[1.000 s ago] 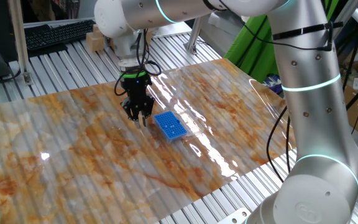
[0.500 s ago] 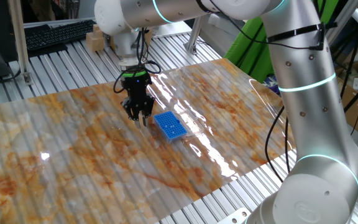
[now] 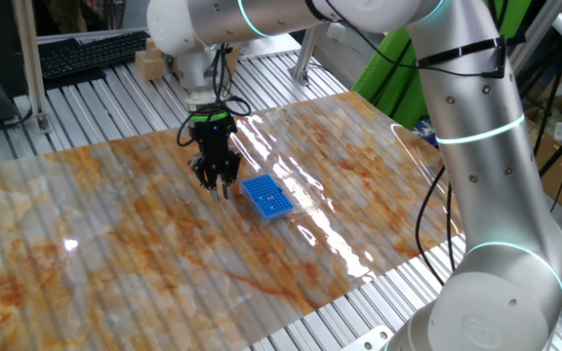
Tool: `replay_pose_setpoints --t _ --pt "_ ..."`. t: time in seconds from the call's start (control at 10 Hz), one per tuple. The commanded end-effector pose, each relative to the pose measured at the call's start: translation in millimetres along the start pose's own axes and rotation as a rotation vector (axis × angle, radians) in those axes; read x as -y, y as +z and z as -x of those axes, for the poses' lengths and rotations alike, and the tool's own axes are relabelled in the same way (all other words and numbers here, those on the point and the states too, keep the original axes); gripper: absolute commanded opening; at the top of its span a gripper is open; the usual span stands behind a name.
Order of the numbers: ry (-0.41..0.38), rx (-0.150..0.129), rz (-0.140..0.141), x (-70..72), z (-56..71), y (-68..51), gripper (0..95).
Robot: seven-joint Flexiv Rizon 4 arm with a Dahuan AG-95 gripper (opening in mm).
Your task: Insert a small pipette tip into the holder for small pipette tips
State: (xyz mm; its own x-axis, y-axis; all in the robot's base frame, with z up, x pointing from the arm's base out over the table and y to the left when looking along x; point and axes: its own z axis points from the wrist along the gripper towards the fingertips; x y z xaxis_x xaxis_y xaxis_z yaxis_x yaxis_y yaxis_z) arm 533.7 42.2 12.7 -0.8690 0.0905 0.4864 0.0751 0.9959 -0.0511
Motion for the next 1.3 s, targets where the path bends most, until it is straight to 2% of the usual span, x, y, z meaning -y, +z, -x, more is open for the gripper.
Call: replay_pose_setpoints --t 0.1,0.6,1.3 --pt "0.0 -0.018 0.001 -1.4 2.0 -0.8 19.0" --pt "0.004 -0.048 0.004 -3.4 4.1 1.1 19.0" --pt "0.015 -0.076 0.004 -4.8 4.8 3.4 19.0"
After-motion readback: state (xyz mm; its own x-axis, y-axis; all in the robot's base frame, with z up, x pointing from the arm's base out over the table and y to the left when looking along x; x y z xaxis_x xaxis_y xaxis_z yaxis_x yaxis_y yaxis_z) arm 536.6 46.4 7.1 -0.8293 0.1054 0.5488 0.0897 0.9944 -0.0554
